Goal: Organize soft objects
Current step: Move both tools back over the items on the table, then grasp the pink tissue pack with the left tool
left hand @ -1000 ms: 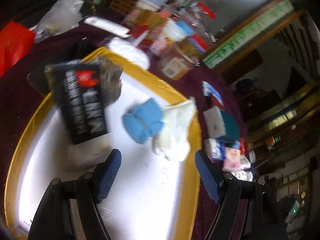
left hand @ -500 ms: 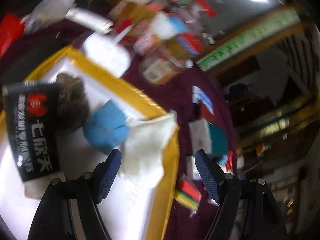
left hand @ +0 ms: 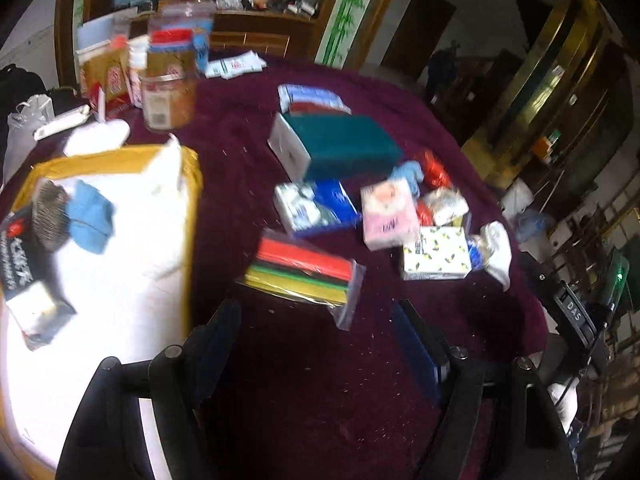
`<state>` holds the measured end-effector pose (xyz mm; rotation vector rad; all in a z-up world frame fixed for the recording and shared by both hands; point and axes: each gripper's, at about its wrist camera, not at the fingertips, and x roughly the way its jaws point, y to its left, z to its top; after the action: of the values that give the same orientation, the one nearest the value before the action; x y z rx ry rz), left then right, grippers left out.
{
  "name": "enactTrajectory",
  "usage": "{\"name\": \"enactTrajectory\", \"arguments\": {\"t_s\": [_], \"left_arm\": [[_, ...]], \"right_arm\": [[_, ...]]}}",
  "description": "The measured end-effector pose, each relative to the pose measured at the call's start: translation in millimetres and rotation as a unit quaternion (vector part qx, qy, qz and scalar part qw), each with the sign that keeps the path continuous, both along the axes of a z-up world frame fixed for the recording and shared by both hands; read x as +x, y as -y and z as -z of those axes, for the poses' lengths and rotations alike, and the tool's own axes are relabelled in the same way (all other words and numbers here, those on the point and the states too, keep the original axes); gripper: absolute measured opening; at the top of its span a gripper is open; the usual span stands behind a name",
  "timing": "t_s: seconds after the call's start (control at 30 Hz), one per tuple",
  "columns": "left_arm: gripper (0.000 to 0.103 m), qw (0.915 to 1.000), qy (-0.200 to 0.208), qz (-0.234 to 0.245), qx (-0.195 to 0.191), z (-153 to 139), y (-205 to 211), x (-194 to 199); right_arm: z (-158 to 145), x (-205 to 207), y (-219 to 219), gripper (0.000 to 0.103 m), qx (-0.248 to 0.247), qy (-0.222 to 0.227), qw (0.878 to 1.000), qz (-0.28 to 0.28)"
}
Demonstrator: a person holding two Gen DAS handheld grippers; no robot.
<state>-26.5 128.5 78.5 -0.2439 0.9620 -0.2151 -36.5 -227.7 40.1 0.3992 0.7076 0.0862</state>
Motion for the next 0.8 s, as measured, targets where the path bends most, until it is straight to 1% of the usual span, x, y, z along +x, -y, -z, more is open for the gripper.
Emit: {"name": "enactTrajectory", "arguments": {"t_s": [0.03, 0.07, 0.13, 0.2, 0.27, 0.37, 0.43, 0.57, 0.6, 0.67, 0.73, 0.8], "left_arm": [[0.081, 1.0000, -0.008, -0.001, 0.005, 4.0, 6.7, 2.6], [0.081, 0.9998, -0.017, -0.001, 0.005, 8.9, 13.7, 6.7], [0.081, 0.9996, -0.026, 0.000, 0.004, 14.6, 22.6, 12.2], [0.081, 0.9995, -0.029, -0.002, 0.013, 17.3, 34.0, 19.7], [0.081, 0.9995, -0.028, 0.001, 0.016, 17.9, 46.4, 28.1], [0.081, 0.9995, -0.027, 0.012, 0.005, 19.1, 69.5, 48.2], [0.080, 0.9993, -0.027, 0.023, -0.007, 19.7, 85.7, 62.8], [0.080, 0.9983, -0.044, 0.029, -0.026, 29.4, 108.5, 95.2], [0.080, 0.9980, -0.050, 0.030, -0.025, 32.8, 112.4, 103.2], [0.080, 0.9974, -0.066, 0.027, -0.009, 44.2, 118.2, 119.9], [0.079, 0.9973, -0.070, 0.022, -0.009, 51.9, 117.7, 127.1], [0.057, 0.9960, -0.079, 0.020, -0.035, 59.7, 112.5, 130.6]], "right_arm": [[3.1, 1.7, 4.9, 0.103, 0.021, -0.005, 1.000, -0.002], [3.9, 1.6, 10.6, 0.103, 0.041, 0.000, 0.999, -0.001], [7.3, 2.2, 14.1, 0.103, 0.053, -0.005, 0.999, -0.001], [15.5, 8.8, 14.7, 0.103, 0.075, -0.028, 0.997, -0.016], [18.3, 12.3, 13.1, 0.103, 0.083, -0.038, 0.995, -0.026], [22.1, 15.9, 8.5, 0.103, 0.091, -0.051, 0.993, -0.048], [21.8, 16.5, 5.2, 0.103, 0.087, -0.050, 0.993, -0.055], [21.6, 15.2, 1.5, 0.103, 0.081, -0.051, 0.993, -0.064], [21.7, 15.0, 1.3, 0.103, 0.081, -0.053, 0.993, -0.066], [22.6, 14.8, 2.4, 0.103, 0.084, -0.055, 0.993, -0.069], [22.9, 14.6, 2.6, 0.103, 0.084, -0.057, 0.992, -0.070], [23.6, 14.1, 3.2, 0.103, 0.085, -0.060, 0.992, -0.071]]}}
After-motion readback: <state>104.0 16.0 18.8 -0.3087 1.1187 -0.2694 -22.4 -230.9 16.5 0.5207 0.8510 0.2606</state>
